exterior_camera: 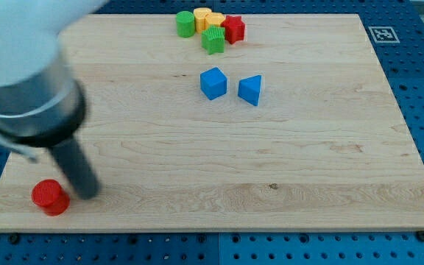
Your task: Point your arm at red circle
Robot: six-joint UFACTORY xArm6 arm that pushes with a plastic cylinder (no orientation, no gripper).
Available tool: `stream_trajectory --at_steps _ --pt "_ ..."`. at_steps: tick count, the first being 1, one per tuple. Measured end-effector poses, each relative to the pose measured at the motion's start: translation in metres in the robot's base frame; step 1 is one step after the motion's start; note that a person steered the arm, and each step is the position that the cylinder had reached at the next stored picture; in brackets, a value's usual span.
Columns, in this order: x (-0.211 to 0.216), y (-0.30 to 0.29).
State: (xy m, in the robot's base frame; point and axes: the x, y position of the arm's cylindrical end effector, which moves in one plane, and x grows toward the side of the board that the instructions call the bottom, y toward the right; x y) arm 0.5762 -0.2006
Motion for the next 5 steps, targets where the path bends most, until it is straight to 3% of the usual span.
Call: stream_trajectory --at_steps 3,4,5 --pt "-0.062 -0.039" --pt "-0.059 -0.101" --pt "-0.055 -0.103"
